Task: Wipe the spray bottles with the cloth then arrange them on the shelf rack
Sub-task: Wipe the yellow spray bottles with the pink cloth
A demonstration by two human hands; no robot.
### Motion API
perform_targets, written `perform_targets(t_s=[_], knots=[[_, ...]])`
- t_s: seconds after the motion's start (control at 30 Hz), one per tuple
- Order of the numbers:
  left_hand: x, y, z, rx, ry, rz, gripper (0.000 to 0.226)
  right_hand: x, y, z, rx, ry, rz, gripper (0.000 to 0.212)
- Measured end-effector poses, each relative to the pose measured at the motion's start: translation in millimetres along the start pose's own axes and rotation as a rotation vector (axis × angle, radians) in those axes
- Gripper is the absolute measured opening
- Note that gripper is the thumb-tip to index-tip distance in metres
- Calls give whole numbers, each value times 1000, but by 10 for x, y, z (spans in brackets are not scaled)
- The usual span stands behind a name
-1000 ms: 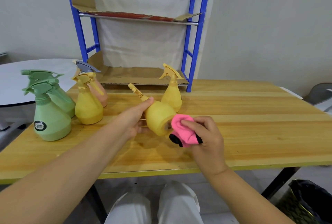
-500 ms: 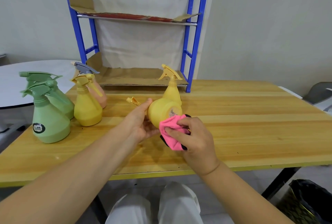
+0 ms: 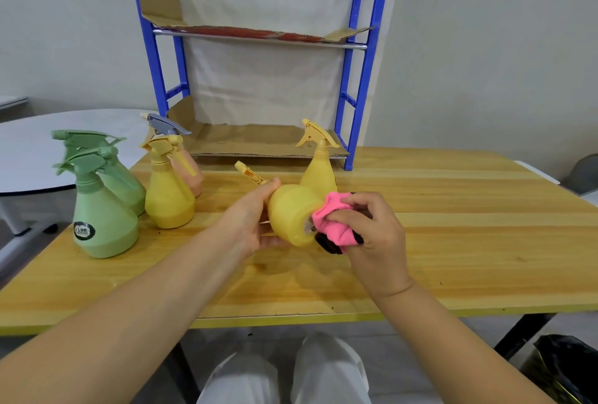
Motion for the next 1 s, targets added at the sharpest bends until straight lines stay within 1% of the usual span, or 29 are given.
perform_targets(t_s=[0.07,0.1,0.2,0.3,0.4,0.53,0.67,0.77,0.9,1.0], knots=[[21,-12,-24,10,10,29,26,-23,-6,48,-20,-9,-19,16],[56,-30,-59,26,-6,57,27,-30,4,69,-28,-11,-27,18],[295,-107,-222,94,-175,223,33,-17,60,117,-54,-2,-32,23],[599,-206,-408,183,-297,387,48,30,111,123,-72,32,-42,23],[836,-330,-516,293,-481,480,55,141,148,159,-116,100,-17,33],[992,-530,-651,409,-608,499,55,261,145,169,-155,116,17,39],[1026,-742,-803,465,-586,475,57,363,142,164,-180,89,35,43],[1002,-884,-910,513,-622,437,55,446,144,168,-197,95,45,46],[945,-1013,-976,530,-623,402,57,521,152,170,-194,79,68,45],[905,-994,-976,575,-621,418,67,559,165,210,-204,101,74,43]])
Point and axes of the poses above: each hand's wrist, its own y-axis away from the middle knuckle, its own z-axis out of the palm, x = y × z, the point moved 9 cm from there along -y, towards the middle knuckle, and after that the axes turned 5 degrees about -x, right-handed, at the moved point
